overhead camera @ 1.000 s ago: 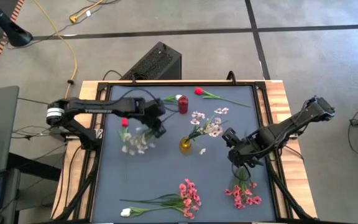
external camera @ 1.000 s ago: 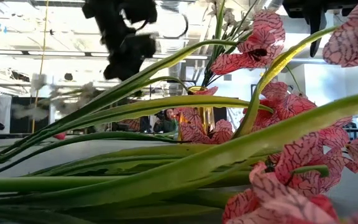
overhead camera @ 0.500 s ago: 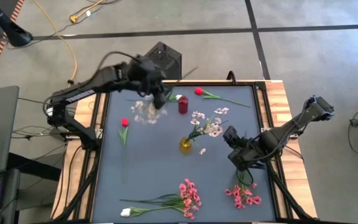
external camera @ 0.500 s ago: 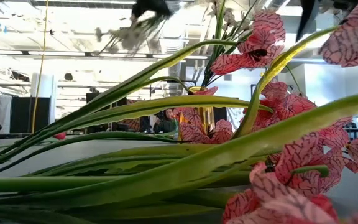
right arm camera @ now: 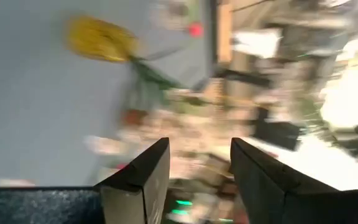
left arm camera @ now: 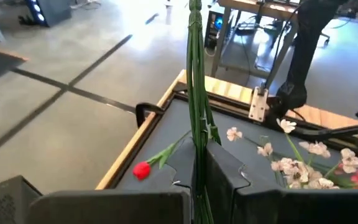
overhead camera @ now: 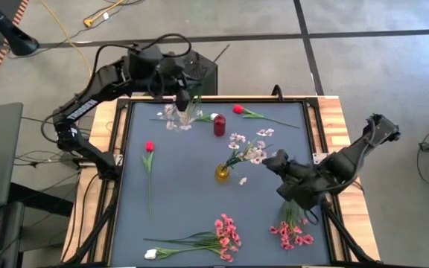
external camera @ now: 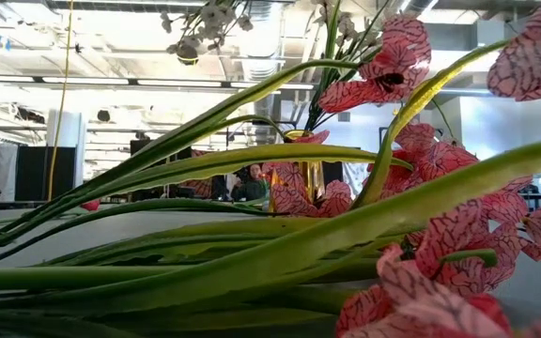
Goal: Sort flowers into vase by color
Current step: Put the white flowers into the yellow flower vase
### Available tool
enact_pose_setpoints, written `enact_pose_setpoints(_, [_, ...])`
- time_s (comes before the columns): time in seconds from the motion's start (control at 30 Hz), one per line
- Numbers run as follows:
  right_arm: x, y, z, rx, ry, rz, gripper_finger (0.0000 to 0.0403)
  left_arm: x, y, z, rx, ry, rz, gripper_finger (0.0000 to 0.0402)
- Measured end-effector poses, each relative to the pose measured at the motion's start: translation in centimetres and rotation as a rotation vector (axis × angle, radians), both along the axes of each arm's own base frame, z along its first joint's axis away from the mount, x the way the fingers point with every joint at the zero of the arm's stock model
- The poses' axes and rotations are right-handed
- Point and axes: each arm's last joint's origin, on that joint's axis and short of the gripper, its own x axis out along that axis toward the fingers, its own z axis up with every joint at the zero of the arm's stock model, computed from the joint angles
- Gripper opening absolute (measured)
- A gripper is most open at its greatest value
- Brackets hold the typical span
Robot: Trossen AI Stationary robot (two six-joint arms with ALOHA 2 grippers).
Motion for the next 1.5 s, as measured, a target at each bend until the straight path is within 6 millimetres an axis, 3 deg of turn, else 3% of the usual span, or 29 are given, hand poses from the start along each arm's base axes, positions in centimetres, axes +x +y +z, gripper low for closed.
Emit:
enact_pose_setpoints(0.13, [1.8,-1.6,2.3,-0.178,-0.026,0.022,0.019,0.6,0.9,-0.6,-0.144,-0.03,-0.013,0.0006])
enact_pose_setpoints(0.3, [4.5,-5.7,4.0,-0.411,0.014,-0.035,0.0186,2.1,1.9,-2.0,-0.354,-0.037,-0.088,0.0006])
enact_pose_setpoints(0.43, [6.0,-8.8,5.8,-0.537,-0.02,-0.037,0.0179,2.6,2.0,-2.4,-0.398,-0.034,-0.085,0.0006])
enact_pose_setpoints(0.6, [7.0,-11.5,7.6,-0.576,-0.185,0.122,0.0172,2.6,2.1,-2.5,-0.414,-0.039,-0.076,0.0006])
enact_pose_setpoints(0.73, [7.8,-14.0,7.3,-0.571,-0.212,0.217,0.0172,2.7,2.0,-2.5,-0.438,-0.044,-0.088,0.0006])
enact_pose_setpoints(0.97, [11.0,-18.0,6.0,-0.625,-0.236,0.103,0.0173,2.7,2.0,-2.5,-0.449,-0.048,-0.088,0.0006])
enact_pose_setpoints(1.2, [13.3,-19.1,4.7,-0.662,-0.263,0.076,0.0173,2.7,2.0,-2.5,-0.456,-0.048,-0.086,0.0006])
enact_pose_setpoints(1.37, [13.3,-19.9,4.5,-0.666,-0.245,0.062,0.0166,2.7,2.0,-2.6,-0.461,-0.044,-0.093,0.0006])
enact_pose_setpoints(1.5, [13.2,-20.2,4.6,-0.663,-0.253,0.048,0.0134,2.7,1.9,-2.6,-0.476,-0.039,-0.115,0.0006])
